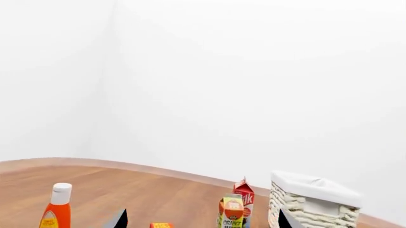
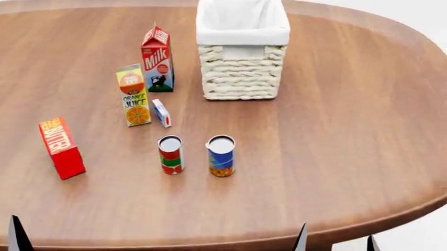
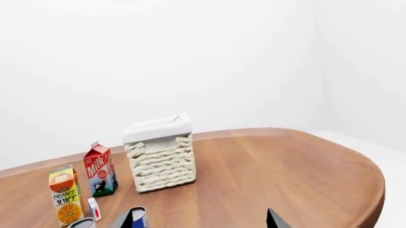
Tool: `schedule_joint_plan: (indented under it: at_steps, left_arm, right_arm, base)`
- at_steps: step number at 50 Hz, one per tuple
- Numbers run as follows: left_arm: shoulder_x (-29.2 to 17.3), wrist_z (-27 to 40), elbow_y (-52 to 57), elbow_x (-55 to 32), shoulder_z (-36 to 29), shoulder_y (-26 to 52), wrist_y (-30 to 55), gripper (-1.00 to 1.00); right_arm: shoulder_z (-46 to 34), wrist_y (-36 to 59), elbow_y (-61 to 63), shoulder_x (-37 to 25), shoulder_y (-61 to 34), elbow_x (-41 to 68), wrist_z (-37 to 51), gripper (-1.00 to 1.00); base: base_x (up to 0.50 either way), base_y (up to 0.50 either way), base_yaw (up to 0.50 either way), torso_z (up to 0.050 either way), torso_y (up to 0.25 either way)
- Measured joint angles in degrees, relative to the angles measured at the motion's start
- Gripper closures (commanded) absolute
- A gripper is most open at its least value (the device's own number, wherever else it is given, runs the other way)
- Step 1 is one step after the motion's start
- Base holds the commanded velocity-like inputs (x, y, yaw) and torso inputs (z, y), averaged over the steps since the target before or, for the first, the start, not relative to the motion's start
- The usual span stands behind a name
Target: Pick up the alphabet soup, and put it in the basket.
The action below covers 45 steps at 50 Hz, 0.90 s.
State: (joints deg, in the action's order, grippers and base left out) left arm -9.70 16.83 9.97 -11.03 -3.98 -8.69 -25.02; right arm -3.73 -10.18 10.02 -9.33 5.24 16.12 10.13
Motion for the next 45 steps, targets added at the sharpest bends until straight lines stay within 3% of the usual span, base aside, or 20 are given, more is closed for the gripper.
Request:
schedule_joint_plan:
  at_steps: [15, 45]
  left_arm:
    - [-0.4, 0.4, 0.0, -0.2, -0.6, 0.0, -0.4, -1.0]
    - [-1.3, 1.3, 0.0, -0.3, -1.6, -0.3, -1.6, -1.0]
  right_arm:
    - [-0.8, 0.0, 0.0, -0.5, -0.1, 0.1, 0.6, -1.0]
    - [-2.9, -2.6, 0.2, -1.5, 0.8, -0.4, 0.3, -1.0]
  base:
    - [0.0, -0.23, 0.0, 0.0, 0.0]
    - [0.09, 0.0, 0.0, 0.0, 0.0]
